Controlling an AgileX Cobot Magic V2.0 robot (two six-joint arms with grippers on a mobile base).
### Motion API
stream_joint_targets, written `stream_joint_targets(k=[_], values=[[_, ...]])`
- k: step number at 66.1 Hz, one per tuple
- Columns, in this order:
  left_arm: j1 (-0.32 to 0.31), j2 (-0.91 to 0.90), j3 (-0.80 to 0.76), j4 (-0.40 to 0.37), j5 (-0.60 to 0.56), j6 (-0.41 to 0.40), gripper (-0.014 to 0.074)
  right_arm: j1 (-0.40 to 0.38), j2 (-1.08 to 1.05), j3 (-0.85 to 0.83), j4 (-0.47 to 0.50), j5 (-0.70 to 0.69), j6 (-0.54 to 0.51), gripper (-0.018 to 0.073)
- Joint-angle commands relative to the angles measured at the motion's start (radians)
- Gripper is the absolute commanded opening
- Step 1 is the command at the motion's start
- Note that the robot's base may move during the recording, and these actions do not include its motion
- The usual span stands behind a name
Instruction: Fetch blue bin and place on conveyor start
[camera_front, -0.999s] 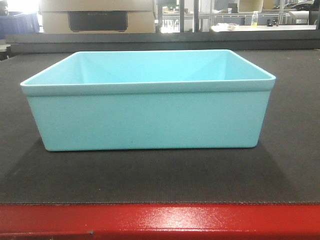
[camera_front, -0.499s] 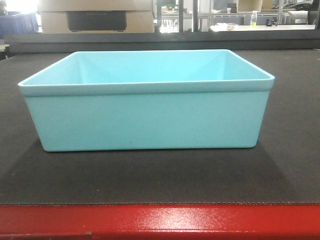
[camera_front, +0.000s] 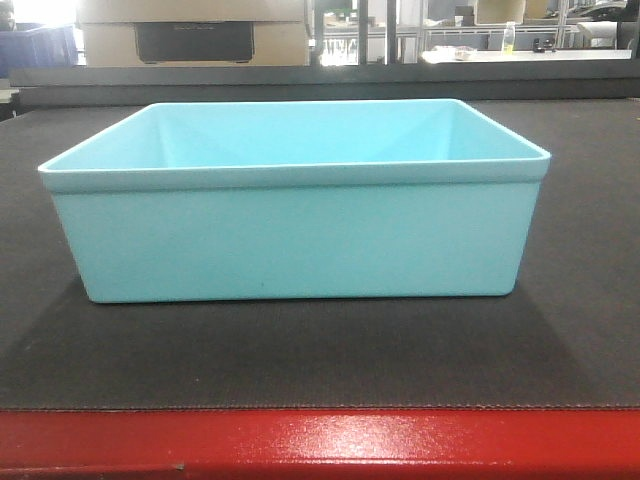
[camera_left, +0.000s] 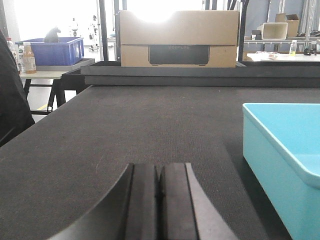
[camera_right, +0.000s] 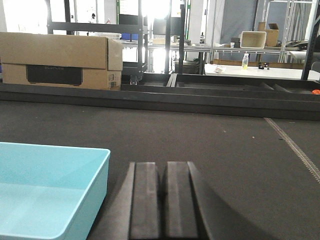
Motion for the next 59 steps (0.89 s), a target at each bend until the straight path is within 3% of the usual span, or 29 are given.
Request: stream_joint_targets(k=[1,12,23,46,59], values=[[-0.004,-0.005,-0.002,-0.003,-0.021,0.001,-0.0111,-0.003,-0.003,0.001,-0.01,-0.023,-0.005,-0.0162],[-0.004,-0.005,-0.002,-0.003,-0.021,0.001,-0.0111,-0.01,-0.003,0.001,-0.018,-0.034,-0.005,-0.0162],[-0.004,-0.005,-0.002,-0.003,-0.021,0.001,-0.0111,-0.084,-0.01,0.039,0.075,-0.013,-0.007,-0.0162],[-0.004,-0.005,-0.002,-0.003,-0.021,0.001,-0.0111,-0.172,-0.121,0.453,0.151,-0.019,-0.009,-0.0162],[-0.004,-0.005,-0.002,-0.003,-0.021,0.001,-0.0111,-0.172,-0.138,0.467,0.11,-0.019,-0.009,-0.0162]])
